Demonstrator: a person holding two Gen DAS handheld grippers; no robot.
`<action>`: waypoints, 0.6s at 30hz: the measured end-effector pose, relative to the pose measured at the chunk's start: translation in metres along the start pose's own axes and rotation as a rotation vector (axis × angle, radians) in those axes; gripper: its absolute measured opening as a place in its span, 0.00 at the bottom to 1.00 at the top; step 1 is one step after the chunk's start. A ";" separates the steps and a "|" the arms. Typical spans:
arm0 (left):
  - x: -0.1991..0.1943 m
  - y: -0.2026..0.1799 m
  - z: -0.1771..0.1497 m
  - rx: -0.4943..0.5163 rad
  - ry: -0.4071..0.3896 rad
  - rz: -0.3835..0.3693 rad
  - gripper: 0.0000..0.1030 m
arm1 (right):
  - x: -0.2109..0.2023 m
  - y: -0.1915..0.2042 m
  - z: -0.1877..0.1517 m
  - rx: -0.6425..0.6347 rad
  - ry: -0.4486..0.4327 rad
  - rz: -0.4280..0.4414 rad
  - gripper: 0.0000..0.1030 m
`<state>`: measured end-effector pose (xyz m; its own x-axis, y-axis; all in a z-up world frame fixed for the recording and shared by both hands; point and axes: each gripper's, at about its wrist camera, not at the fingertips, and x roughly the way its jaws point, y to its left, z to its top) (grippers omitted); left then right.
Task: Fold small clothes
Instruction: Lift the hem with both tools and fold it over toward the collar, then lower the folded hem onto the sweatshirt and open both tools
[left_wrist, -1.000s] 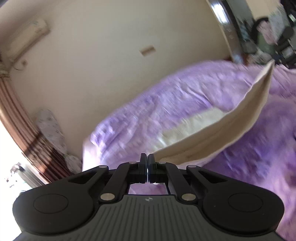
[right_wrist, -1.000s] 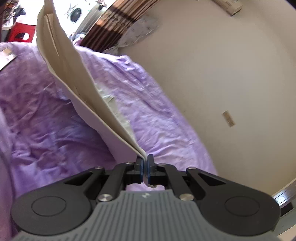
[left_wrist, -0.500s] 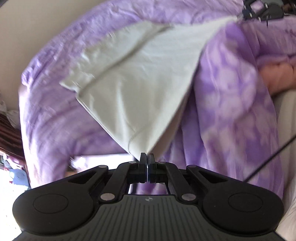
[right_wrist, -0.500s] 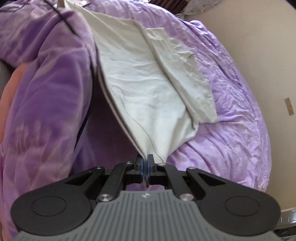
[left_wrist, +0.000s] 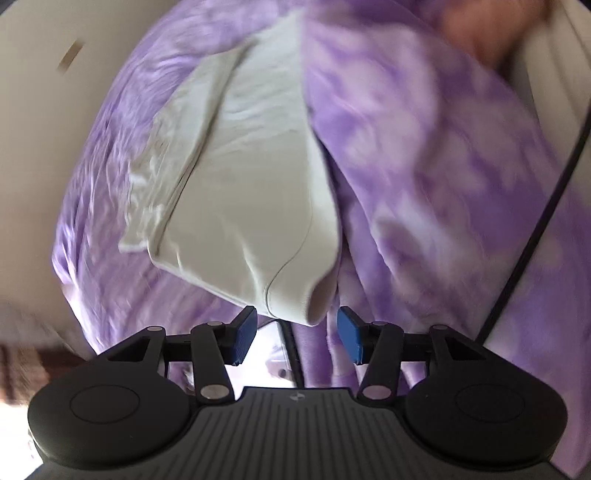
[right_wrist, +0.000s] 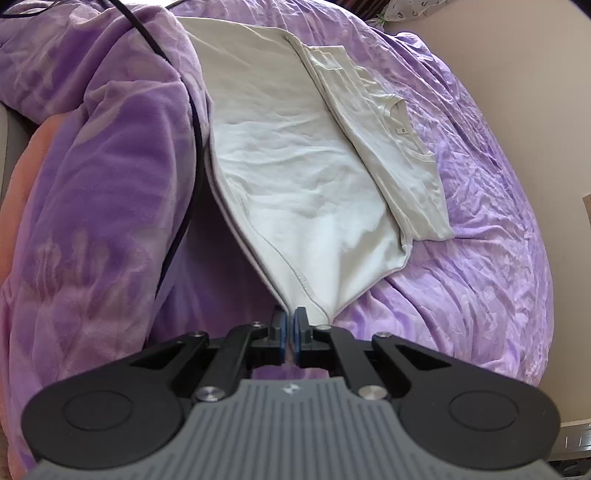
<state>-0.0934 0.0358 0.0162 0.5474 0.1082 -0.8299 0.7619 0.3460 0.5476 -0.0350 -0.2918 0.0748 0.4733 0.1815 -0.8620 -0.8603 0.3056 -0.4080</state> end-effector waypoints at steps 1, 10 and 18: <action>0.006 -0.004 0.000 0.051 0.005 0.030 0.57 | 0.001 -0.001 0.000 0.001 0.000 -0.001 0.00; 0.040 -0.027 0.004 0.254 0.022 0.091 0.57 | 0.008 -0.002 -0.008 0.033 0.005 0.022 0.00; 0.027 -0.028 -0.004 0.269 0.055 0.076 0.58 | 0.010 0.008 -0.010 -0.041 0.009 0.010 0.15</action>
<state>-0.1016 0.0325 -0.0219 0.5921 0.1774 -0.7861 0.7882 0.0757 0.6108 -0.0393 -0.2963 0.0598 0.4634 0.1753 -0.8687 -0.8720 0.2649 -0.4117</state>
